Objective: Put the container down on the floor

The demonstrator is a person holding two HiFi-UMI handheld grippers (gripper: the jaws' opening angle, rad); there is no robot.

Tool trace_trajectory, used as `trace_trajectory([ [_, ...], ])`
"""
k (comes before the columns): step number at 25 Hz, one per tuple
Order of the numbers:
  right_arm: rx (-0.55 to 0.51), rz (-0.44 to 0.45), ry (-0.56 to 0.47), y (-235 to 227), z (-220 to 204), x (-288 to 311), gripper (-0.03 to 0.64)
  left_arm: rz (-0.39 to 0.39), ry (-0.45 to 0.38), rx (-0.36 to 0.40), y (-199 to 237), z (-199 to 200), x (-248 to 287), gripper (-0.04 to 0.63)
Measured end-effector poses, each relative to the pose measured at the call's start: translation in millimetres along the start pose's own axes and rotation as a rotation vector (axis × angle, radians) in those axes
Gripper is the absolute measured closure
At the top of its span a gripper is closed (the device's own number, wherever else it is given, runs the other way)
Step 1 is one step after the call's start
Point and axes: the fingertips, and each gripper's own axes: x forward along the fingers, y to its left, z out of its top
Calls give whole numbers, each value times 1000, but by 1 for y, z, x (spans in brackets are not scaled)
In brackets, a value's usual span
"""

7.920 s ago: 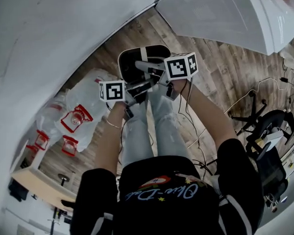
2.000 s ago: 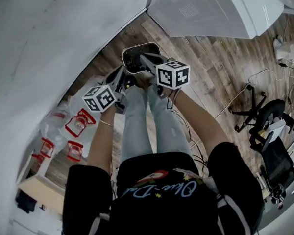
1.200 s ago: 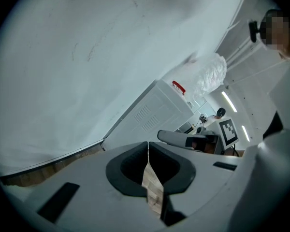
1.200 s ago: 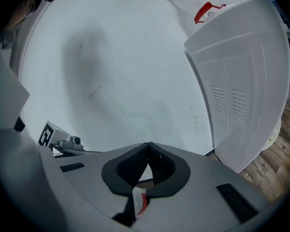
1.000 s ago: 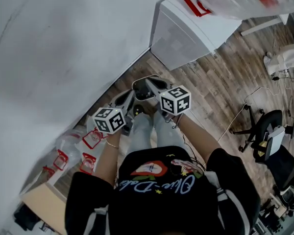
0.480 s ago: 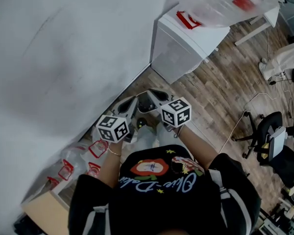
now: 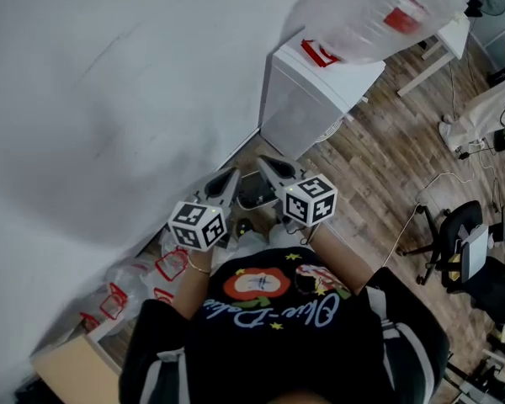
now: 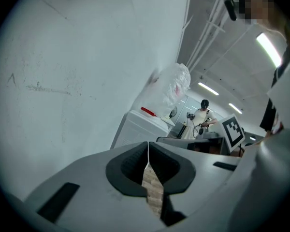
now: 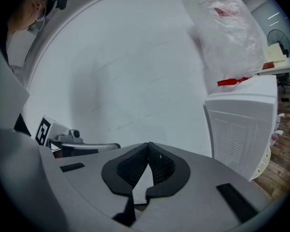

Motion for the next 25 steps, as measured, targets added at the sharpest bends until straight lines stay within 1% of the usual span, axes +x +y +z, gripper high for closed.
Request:
trace_trajectory([
  [6,-19,-5,-35,9,21,-12,617,-39,-76,58,-14,35,-10,586],
  [11,-32,-2,-69,19,34,-19,617,-21,-78,123,-15,44,-19,586],
  [16,-45,-8,-80,24,37,-16,617,-24,-67,127,-16,43,-25,586],
  [21,-62,-1,-90,30,40,-13,617,-25,-61,149,-15,43,-26,586],
  [25,-67,-6,-90,33,38,-14,618,-33,-64,136,-17,44,-29,586],
])
